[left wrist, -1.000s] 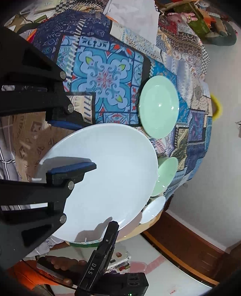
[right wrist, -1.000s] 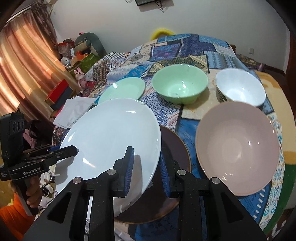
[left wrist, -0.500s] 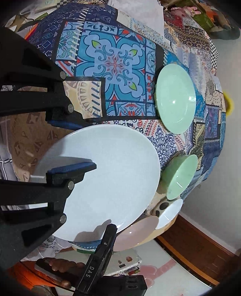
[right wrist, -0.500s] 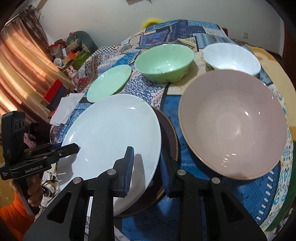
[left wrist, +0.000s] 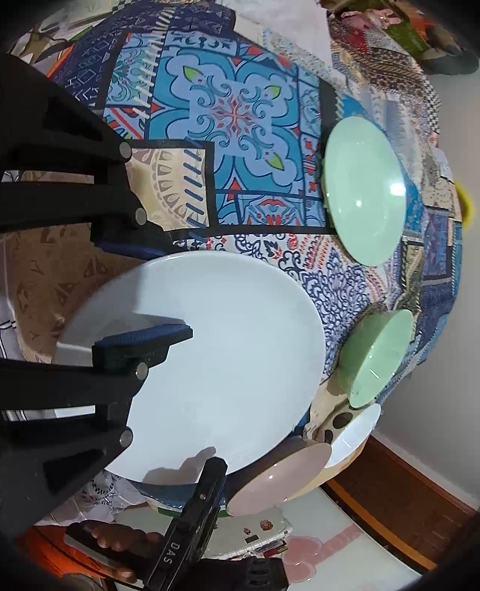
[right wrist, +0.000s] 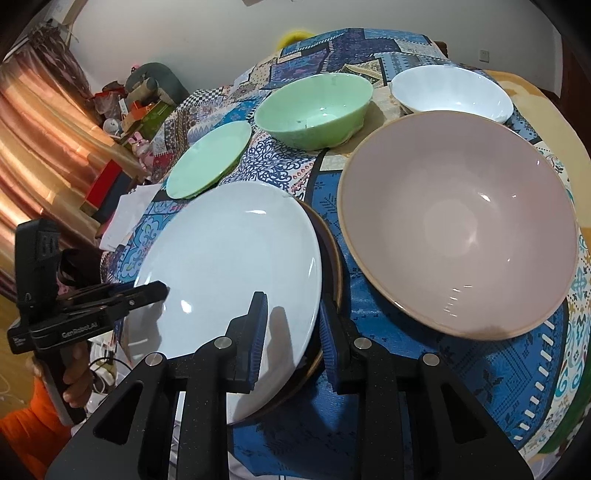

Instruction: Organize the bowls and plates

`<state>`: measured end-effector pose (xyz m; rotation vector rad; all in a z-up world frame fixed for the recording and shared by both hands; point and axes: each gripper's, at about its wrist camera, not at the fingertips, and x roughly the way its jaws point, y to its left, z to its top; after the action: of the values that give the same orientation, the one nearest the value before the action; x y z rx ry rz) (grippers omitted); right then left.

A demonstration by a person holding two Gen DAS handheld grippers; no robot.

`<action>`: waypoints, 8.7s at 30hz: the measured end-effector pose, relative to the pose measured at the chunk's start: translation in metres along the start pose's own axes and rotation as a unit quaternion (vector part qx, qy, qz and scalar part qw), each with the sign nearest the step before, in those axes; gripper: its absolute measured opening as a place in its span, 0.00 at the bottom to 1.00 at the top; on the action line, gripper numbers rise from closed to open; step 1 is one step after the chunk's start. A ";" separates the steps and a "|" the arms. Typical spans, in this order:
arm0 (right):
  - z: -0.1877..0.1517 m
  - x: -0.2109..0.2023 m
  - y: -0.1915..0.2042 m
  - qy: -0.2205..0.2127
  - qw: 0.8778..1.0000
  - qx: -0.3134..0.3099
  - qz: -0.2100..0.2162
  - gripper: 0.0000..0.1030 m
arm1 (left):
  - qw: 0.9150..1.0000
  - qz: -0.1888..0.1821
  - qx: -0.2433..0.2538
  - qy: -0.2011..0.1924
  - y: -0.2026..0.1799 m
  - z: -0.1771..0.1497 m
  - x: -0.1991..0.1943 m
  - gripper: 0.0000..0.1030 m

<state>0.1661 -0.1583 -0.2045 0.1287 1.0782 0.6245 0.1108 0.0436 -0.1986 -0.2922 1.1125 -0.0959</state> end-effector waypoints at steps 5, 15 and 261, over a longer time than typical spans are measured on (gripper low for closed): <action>0.001 -0.001 0.001 -0.003 1.000 -0.002 -0.008 0.24 | 1.000 -0.002 -0.004 0.003 0.001 0.003 0.006 0.33; -0.004 -0.003 -0.001 -0.005 0.999 -0.012 -0.039 0.27 | 1.000 0.006 0.002 0.000 0.001 0.005 0.010 0.33; 0.005 -0.084 -0.011 -0.166 0.979 -0.009 -0.122 0.50 | 0.984 0.015 0.136 -0.112 -0.091 0.043 -0.062 0.68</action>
<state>0.1475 -0.2116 -0.1407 0.0788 0.7505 0.3739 0.1279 -0.0215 -0.1018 -0.0397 0.8675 -0.1809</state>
